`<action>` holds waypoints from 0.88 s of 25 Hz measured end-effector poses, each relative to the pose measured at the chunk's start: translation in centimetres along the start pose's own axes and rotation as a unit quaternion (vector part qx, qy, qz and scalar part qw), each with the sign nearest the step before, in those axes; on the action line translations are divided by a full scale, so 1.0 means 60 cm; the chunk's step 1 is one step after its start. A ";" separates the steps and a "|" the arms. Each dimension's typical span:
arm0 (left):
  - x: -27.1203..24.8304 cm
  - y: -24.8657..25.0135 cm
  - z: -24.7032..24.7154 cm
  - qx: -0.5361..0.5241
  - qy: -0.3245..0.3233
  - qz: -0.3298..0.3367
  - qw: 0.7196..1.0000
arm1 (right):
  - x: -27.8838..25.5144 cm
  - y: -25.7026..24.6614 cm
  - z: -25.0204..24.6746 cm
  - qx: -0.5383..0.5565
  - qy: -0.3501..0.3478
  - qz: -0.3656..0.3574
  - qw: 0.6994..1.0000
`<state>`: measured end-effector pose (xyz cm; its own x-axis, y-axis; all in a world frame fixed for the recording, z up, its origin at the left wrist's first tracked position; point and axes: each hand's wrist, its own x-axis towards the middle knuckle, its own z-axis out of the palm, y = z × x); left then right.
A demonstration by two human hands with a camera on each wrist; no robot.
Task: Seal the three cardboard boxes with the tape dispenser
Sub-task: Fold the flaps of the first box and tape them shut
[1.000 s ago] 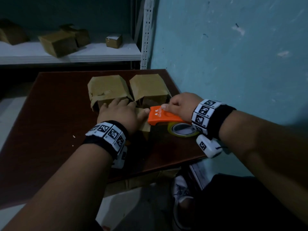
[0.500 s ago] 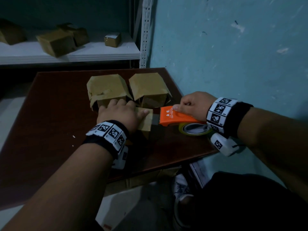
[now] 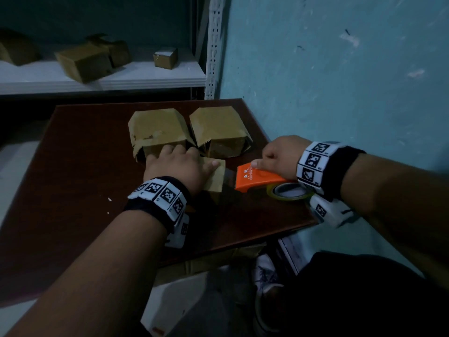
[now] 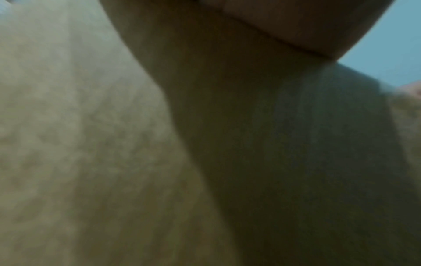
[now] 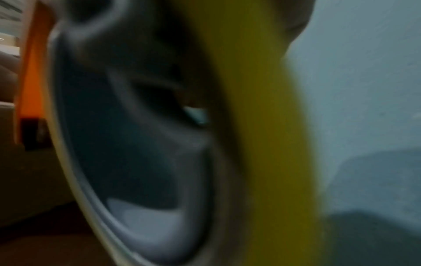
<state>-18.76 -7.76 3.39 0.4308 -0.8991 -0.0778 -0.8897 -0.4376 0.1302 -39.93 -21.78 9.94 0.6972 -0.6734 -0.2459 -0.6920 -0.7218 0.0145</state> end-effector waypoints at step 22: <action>0.001 0.003 -0.002 0.001 -0.007 -0.013 1.000 | 0.028 0.006 0.119 0.018 0.060 0.125 0.990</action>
<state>-18.91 -7.88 3.55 0.4522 -0.8868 -0.0951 -0.8782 -0.4614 0.1261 -40.32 -22.05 2.62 0.5187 -0.8463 -0.1215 -0.8507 -0.5250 0.0248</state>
